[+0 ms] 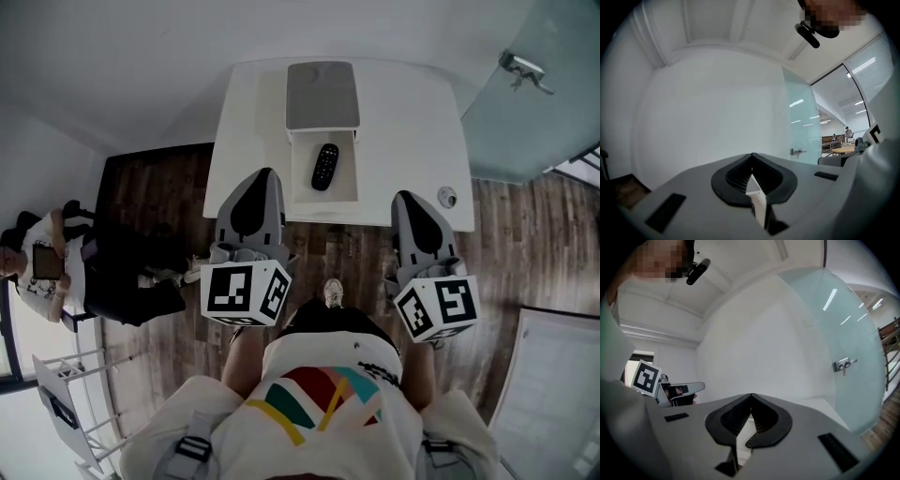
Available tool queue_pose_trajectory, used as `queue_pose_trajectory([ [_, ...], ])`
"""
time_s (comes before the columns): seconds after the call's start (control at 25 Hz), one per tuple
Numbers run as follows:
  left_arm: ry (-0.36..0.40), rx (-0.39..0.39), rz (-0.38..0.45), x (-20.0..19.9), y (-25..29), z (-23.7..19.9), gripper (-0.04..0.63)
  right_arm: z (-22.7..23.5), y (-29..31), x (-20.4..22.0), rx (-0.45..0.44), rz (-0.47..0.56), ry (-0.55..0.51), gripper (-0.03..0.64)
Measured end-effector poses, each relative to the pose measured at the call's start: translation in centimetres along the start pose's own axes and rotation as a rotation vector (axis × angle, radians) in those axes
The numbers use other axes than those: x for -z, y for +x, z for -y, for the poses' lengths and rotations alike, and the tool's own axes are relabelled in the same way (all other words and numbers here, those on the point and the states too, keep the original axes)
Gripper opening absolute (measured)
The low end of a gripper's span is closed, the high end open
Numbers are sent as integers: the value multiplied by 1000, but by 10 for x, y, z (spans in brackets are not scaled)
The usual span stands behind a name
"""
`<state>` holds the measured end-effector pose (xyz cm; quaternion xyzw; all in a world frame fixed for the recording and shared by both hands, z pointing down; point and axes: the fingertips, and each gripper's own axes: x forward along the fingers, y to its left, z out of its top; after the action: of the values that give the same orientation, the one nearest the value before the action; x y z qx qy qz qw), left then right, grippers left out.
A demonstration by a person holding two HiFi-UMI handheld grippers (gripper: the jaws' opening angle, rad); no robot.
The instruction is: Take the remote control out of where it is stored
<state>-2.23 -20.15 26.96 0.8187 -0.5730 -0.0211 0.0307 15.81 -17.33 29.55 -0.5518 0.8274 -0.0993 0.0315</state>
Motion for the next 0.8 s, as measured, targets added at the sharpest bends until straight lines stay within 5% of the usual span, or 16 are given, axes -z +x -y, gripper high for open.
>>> queue_pose_trajectory([
  [0.8, -20, 17, 33, -15, 82, -68, 6, -2, 108, -17, 18, 1, -19, -2],
])
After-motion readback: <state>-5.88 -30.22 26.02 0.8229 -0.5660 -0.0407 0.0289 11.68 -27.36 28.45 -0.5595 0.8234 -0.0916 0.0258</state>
